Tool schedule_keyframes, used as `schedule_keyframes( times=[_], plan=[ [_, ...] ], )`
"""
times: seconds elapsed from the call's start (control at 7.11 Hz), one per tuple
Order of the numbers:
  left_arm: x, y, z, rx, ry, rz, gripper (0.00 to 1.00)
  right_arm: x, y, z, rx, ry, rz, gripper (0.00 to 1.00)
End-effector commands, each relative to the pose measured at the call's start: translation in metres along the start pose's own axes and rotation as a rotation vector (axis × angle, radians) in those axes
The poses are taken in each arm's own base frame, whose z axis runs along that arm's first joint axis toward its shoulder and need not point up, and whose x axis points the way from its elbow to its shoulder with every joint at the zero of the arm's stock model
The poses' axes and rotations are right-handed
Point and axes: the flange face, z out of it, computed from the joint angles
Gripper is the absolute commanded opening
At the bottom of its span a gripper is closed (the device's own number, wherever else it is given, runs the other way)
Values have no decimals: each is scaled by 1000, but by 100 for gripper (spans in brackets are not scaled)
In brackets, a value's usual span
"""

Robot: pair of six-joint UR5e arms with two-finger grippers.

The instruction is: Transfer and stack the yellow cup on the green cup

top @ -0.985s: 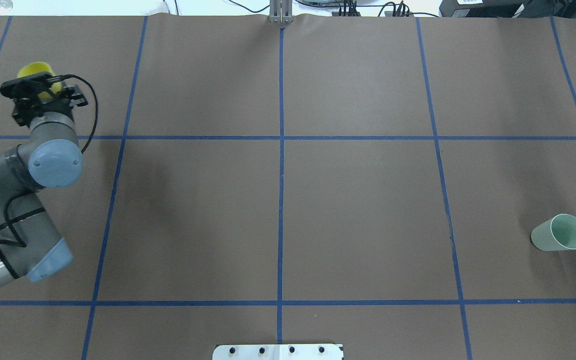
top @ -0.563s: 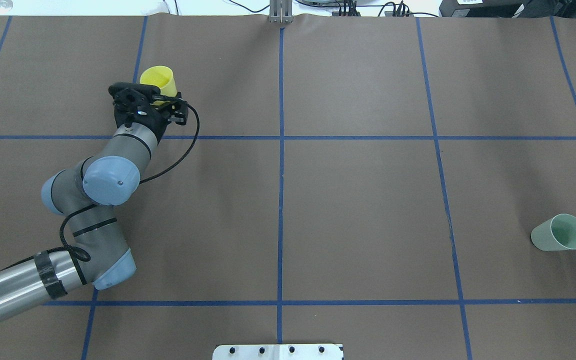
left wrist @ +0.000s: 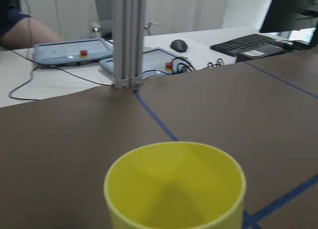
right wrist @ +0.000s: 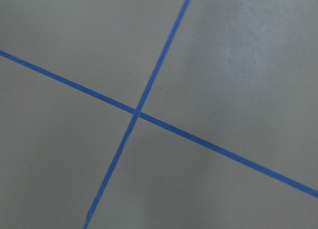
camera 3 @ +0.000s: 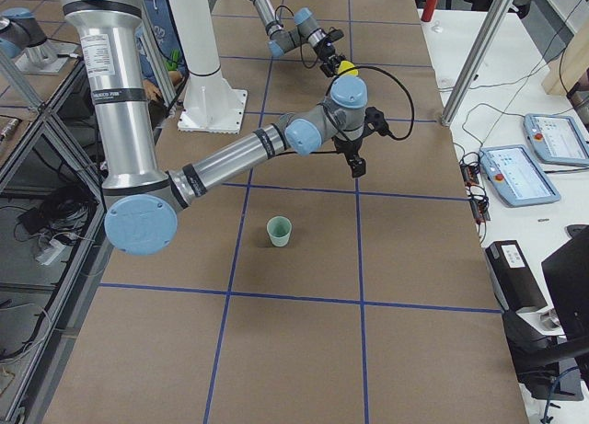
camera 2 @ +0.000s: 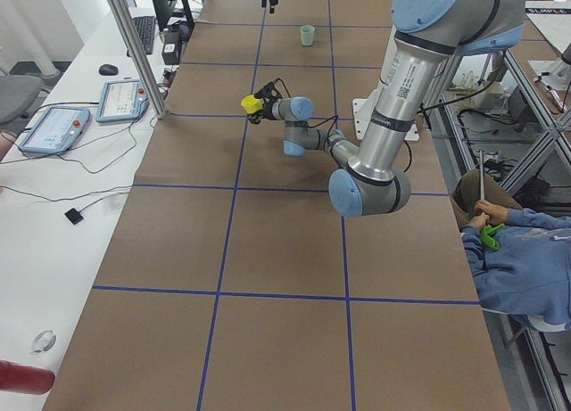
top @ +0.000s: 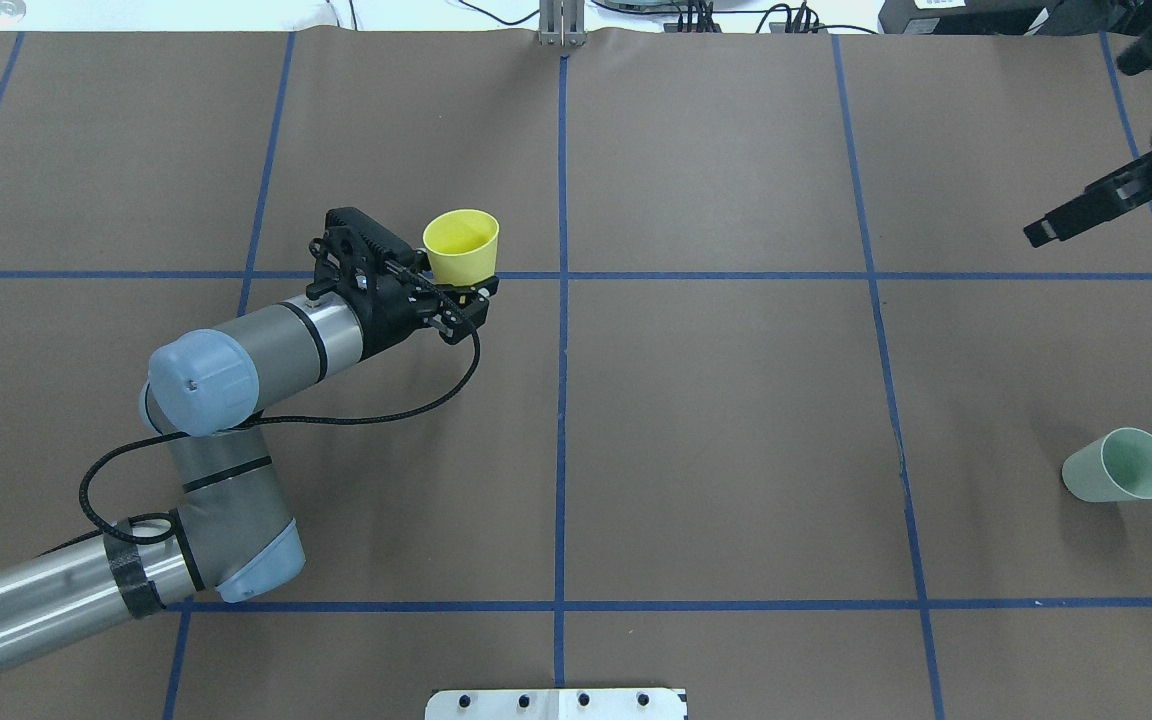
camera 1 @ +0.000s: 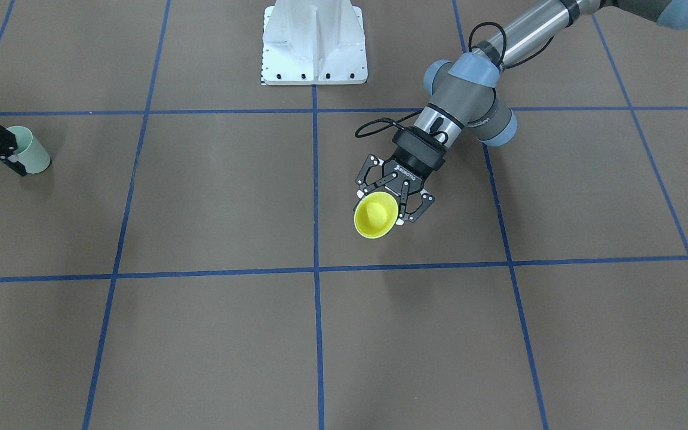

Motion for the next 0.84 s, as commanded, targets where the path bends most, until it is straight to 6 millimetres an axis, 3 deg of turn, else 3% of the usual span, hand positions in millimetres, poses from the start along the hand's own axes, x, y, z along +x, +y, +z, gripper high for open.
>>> schedule_keyframes(
  times=[0.0, 0.14, 0.28, 0.7],
  plan=[
    [79, 10, -10, -19, 191, 45, 0, -36, -30, 22, -14, -51, 23, 100],
    [101, 22, -10, -36, 222, 40, 0, -62, -47, 31, -13, -74, 19, 100],
    [120, 18, -8, -22, 245, 33, 0, -84, -57, 28, -5, -98, 97, 100],
    [148, 26, -7, 36, 201, 122, 0, -170, -86, 42, -23, -173, 229, 100]
  ],
)
